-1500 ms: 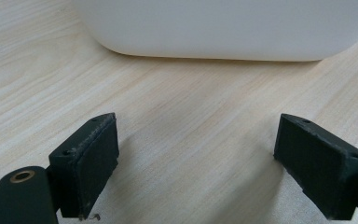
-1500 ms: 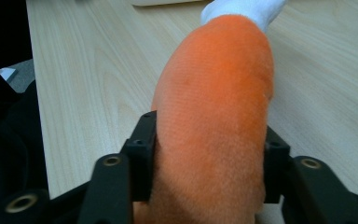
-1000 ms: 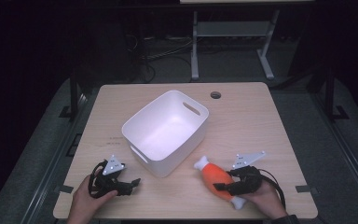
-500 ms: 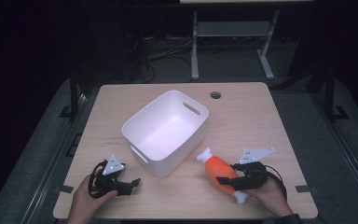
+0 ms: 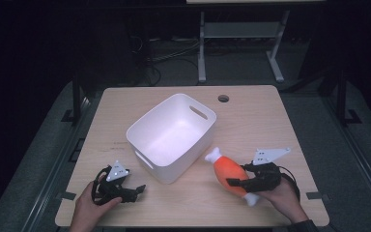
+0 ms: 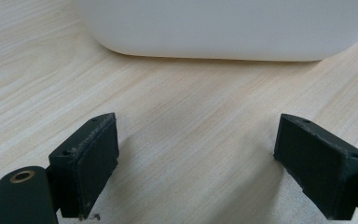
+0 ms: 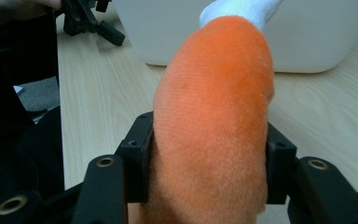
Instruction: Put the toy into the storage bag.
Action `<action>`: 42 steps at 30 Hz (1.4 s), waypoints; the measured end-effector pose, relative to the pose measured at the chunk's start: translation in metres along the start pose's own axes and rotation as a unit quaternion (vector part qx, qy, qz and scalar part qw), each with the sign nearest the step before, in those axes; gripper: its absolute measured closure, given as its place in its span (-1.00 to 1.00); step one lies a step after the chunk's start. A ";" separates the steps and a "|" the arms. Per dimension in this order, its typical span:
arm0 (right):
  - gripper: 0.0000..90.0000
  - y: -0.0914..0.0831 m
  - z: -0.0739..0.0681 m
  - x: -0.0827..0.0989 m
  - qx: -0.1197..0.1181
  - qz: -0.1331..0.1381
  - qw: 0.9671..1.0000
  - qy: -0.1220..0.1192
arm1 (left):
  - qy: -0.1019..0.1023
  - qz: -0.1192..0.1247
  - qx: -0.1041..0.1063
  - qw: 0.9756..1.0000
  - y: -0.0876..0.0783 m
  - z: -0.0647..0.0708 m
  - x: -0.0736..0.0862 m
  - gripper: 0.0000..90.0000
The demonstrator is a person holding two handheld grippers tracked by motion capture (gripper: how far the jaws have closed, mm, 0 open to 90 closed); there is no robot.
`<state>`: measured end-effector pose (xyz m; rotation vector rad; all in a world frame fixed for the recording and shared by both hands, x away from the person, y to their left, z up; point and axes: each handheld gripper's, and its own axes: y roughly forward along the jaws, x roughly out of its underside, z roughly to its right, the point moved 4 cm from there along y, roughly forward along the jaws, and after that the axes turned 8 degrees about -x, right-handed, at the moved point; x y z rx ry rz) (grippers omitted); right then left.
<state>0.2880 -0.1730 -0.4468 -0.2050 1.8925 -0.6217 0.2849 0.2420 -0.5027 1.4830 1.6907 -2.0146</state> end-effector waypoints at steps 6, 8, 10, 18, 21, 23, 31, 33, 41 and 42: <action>0.07 -0.003 0.000 -0.009 -0.013 0.002 1.000 -0.016 | 0.000 0.000 0.000 1.000 0.000 0.000 0.000 -0.71; 0.07 -0.004 0.000 -0.012 -0.016 0.001 1.000 -0.021 | 0.000 0.000 0.000 1.000 0.000 0.000 0.000 -0.72; 0.07 -0.004 0.000 -0.013 -0.021 0.002 1.000 -0.023 | 0.000 0.000 0.000 1.000 0.000 0.000 0.000 -0.71; 0.07 -0.008 -0.001 -0.025 -0.031 0.012 0.999 -0.032 | -0.002 -0.001 0.001 1.000 0.000 0.000 0.000 -0.72; 0.07 -0.010 -0.001 -0.031 -0.032 0.016 0.999 -0.038 | -0.003 0.000 0.000 1.000 0.000 0.000 0.000 -0.72; 0.06 -0.011 0.000 -0.035 -0.033 0.020 0.998 -0.042 | -0.004 0.000 0.000 1.000 0.000 0.000 0.000 -0.72; 0.06 -0.011 -0.003 -0.051 -0.037 0.029 0.997 -0.058 | -0.003 0.000 0.000 1.000 0.000 0.000 0.000 -0.72; 0.06 -0.010 -0.003 -0.054 -0.038 0.030 0.997 -0.059 | -0.003 0.001 0.000 1.000 0.000 0.000 0.000 -0.72; 0.07 -0.009 0.000 -0.065 -0.039 0.040 0.996 -0.067 | -0.003 0.000 0.001 1.000 0.000 0.000 0.000 -0.72; 0.07 -0.009 0.000 -0.066 -0.039 0.040 0.996 -0.067 | -0.003 0.000 0.001 1.000 0.000 0.000 0.000 -0.72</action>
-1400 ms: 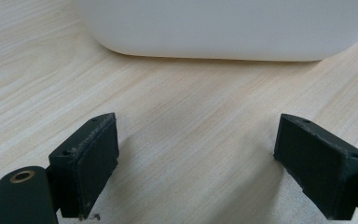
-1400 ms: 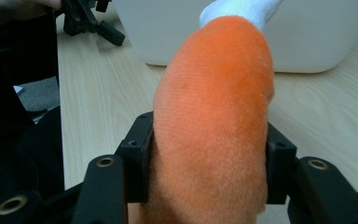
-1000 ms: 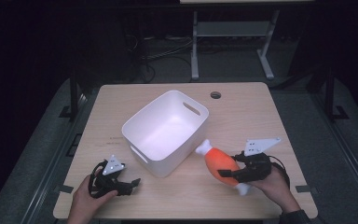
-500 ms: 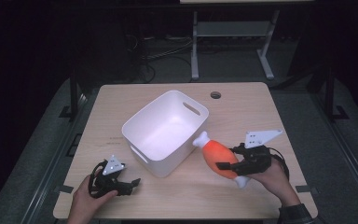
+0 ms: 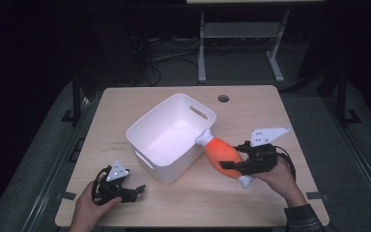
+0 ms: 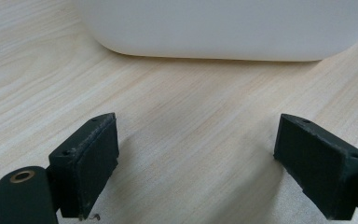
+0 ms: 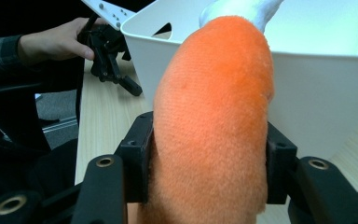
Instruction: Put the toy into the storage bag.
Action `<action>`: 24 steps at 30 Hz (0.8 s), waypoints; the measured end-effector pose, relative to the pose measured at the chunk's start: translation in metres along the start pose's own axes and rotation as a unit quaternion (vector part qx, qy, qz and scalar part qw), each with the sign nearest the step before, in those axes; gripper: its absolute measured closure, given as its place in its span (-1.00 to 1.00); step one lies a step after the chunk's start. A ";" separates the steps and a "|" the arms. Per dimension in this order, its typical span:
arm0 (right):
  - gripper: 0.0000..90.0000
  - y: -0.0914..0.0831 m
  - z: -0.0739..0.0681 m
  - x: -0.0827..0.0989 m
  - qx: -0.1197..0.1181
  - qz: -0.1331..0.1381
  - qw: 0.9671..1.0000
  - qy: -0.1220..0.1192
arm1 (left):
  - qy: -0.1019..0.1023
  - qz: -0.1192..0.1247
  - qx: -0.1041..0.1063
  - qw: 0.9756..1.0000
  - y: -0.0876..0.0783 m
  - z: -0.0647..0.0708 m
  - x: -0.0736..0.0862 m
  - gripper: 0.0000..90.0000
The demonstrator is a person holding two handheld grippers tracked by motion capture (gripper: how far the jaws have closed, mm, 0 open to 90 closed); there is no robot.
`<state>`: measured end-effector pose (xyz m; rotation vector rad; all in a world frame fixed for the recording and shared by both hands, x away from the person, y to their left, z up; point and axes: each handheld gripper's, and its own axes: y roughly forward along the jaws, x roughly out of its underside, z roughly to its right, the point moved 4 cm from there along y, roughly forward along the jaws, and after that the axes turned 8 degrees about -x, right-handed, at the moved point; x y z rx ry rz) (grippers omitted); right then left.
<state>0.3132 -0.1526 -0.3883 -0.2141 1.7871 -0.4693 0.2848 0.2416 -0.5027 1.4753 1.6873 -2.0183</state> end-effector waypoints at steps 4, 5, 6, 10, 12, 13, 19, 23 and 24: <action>0.07 0.001 0.001 -0.007 -0.001 0.005 1.000 -0.005 | 0.000 0.001 0.000 1.000 0.000 0.000 0.000 -0.72; 0.07 0.002 0.002 -0.009 0.000 0.006 1.000 -0.007 | 0.000 0.001 0.000 1.000 0.000 0.000 0.000 -0.72; 0.06 0.002 0.002 -0.011 0.000 0.010 1.000 -0.009 | 0.000 0.001 0.000 1.000 0.000 0.000 0.000 -0.72; 0.07 0.004 0.004 -0.018 0.000 0.011 1.000 -0.011 | 0.000 0.001 0.000 1.000 0.000 0.000 0.000 -0.72; 0.06 0.005 0.004 -0.021 -0.002 0.011 1.000 -0.014 | 0.000 0.000 0.000 1.000 0.000 0.000 0.000 -0.72; 0.06 0.006 0.005 -0.022 -0.001 0.012 1.000 -0.015 | 0.000 0.000 0.000 1.000 0.000 0.000 0.000 -0.72; 0.06 0.009 0.009 -0.032 -0.004 0.017 1.000 -0.020 | 0.000 0.000 0.000 1.000 0.000 0.000 0.000 -0.72; 0.06 0.010 0.013 -0.037 -0.004 0.021 1.000 -0.021 | 0.000 0.001 0.000 1.000 0.000 0.000 0.000 -0.72; 0.06 0.011 0.013 -0.039 -0.005 0.022 1.000 -0.022 | 0.000 0.001 -0.001 1.000 0.000 0.000 0.000 -0.72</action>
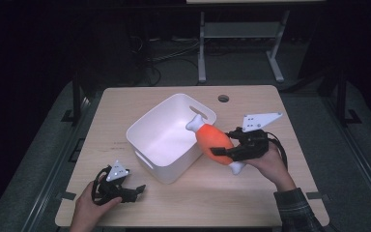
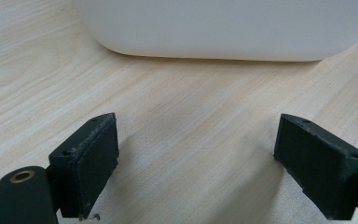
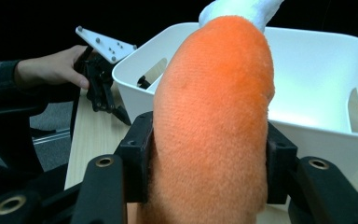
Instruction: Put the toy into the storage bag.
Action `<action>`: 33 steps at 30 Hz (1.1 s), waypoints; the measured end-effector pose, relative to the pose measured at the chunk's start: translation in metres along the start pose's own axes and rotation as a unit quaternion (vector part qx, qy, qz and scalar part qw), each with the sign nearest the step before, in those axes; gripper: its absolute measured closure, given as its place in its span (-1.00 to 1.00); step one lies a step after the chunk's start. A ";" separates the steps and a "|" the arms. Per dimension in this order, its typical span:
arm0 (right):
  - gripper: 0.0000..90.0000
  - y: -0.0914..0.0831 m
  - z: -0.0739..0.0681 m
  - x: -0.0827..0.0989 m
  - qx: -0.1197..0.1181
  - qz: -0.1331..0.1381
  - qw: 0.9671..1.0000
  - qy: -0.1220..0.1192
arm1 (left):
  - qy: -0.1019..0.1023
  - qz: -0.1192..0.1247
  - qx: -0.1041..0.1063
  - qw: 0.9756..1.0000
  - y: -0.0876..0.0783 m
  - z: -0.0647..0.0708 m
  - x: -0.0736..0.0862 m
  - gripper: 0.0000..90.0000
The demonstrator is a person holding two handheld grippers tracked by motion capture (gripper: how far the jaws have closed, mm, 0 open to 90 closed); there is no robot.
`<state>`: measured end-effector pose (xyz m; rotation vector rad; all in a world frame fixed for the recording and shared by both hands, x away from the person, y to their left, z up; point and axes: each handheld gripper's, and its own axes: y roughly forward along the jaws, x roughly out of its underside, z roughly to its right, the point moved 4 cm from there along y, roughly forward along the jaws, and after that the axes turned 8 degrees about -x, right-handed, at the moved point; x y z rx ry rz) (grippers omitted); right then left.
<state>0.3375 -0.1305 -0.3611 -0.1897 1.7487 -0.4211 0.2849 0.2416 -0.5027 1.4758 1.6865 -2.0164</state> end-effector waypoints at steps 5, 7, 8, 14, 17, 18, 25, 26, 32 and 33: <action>0.06 0.004 0.004 -0.008 -0.001 0.003 1.000 -0.004 | 0.000 0.000 0.001 1.000 0.000 0.000 0.000 -0.72; 0.06 0.006 0.005 -0.012 -0.001 0.003 1.000 -0.008 | 0.000 0.000 0.000 1.000 0.000 0.000 0.000 -0.72; 0.06 0.008 0.006 -0.014 0.000 0.002 1.000 -0.009 | 0.000 0.000 0.000 1.000 0.000 0.000 0.000 -0.72; 0.06 0.016 0.008 -0.024 -0.002 0.001 1.000 -0.018 | 0.000 0.000 0.000 1.000 0.000 0.000 0.000 -0.72; 0.06 0.019 0.010 -0.030 -0.003 0.003 1.000 -0.022 | 0.000 0.000 0.000 1.000 0.000 0.000 0.000 -0.72; 0.06 0.020 0.010 -0.031 -0.004 0.002 1.000 -0.023 | 0.000 0.000 0.000 1.000 0.000 0.000 0.000 -0.72; 0.05 0.027 0.013 -0.044 -0.006 0.004 1.000 -0.029 | 0.000 0.000 0.000 1.000 0.000 0.000 0.000 -0.71; 0.05 0.028 0.014 -0.046 -0.007 0.004 0.999 -0.030 | 0.000 0.000 0.000 1.000 0.000 0.000 0.000 -0.72; 0.05 0.036 0.018 -0.056 -0.007 0.008 0.999 -0.035 | 0.000 0.000 0.000 1.000 0.000 0.000 0.000 -0.72; 0.05 0.037 0.018 -0.058 -0.008 0.008 0.999 -0.036 | 0.000 0.000 0.000 1.000 0.000 0.000 0.000 -0.72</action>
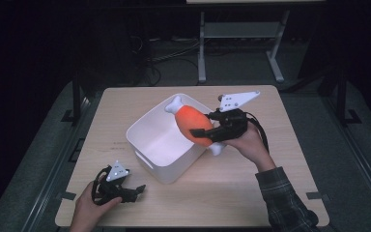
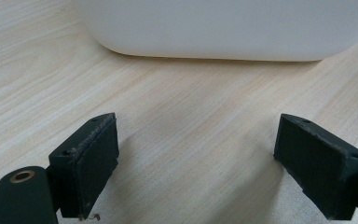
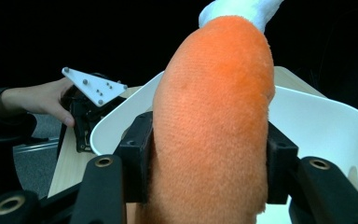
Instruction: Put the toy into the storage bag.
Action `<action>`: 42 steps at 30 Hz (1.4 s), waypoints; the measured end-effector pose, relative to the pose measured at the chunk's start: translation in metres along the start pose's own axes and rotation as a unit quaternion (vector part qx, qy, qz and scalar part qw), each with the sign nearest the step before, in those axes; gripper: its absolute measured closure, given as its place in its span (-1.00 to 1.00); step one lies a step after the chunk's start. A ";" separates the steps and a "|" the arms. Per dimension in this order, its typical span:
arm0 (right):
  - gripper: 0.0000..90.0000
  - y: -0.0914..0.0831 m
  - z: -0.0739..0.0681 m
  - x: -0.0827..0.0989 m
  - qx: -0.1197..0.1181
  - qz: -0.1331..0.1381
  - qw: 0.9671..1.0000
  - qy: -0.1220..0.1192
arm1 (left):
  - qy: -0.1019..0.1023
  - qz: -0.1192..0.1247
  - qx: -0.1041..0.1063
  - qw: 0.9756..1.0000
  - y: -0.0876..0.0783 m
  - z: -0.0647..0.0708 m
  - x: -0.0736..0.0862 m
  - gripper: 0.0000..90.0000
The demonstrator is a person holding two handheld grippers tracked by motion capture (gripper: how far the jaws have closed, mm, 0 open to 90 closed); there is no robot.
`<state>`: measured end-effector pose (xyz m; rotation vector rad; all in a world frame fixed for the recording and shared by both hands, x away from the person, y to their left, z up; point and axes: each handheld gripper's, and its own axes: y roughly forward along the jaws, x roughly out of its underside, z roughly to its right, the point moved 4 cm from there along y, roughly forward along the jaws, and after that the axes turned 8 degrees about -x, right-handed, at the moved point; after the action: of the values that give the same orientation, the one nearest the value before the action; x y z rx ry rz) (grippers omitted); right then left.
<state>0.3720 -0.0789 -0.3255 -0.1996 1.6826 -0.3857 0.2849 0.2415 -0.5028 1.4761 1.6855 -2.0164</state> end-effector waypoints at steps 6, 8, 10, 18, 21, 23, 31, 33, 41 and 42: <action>0.05 0.012 0.005 -0.009 -0.004 -0.005 1.000 -0.005 | 0.000 0.000 0.000 1.000 0.000 0.000 0.000 -0.72; 0.05 0.017 0.006 -0.011 -0.005 -0.007 1.000 -0.006 | 0.000 0.000 0.000 1.000 0.000 0.000 0.000 -0.72; 0.04 0.022 0.007 -0.014 -0.006 -0.007 1.000 -0.006 | 0.000 0.000 0.000 1.000 0.000 0.000 0.000 -0.72; 0.03 0.043 0.011 -0.023 -0.009 -0.012 1.000 -0.007 | 0.000 0.000 0.000 1.000 0.000 0.000 0.000 -0.72; 0.03 0.052 0.012 -0.026 -0.011 -0.014 1.000 -0.009 | 0.000 0.000 0.000 1.000 0.000 0.000 0.000 -0.72; 0.02 0.057 0.011 -0.027 -0.012 -0.011 1.000 -0.010 | 0.000 0.000 0.000 1.000 0.000 0.000 0.000 -0.72; 0.01 0.084 0.010 -0.031 -0.016 -0.023 1.000 -0.013 | 0.001 0.000 0.000 1.000 0.000 0.000 0.000 -0.71; 0.01 0.090 0.009 -0.032 -0.020 -0.023 0.999 -0.011 | 0.001 -0.001 0.000 1.000 0.000 0.000 0.000 -0.71; 0.00 0.110 0.007 -0.032 -0.029 -0.027 0.999 -0.010 | 0.001 -0.001 0.000 1.000 0.000 0.000 0.000 -0.71; 0.00 0.113 0.006 -0.032 -0.030 -0.029 0.999 -0.009 | 0.001 0.000 0.000 1.000 0.000 0.000 0.000 -0.72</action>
<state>0.3931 0.0359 -0.3375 -0.2956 1.6742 -0.3748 0.2850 0.2416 -0.5029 1.4778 1.6873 -2.0157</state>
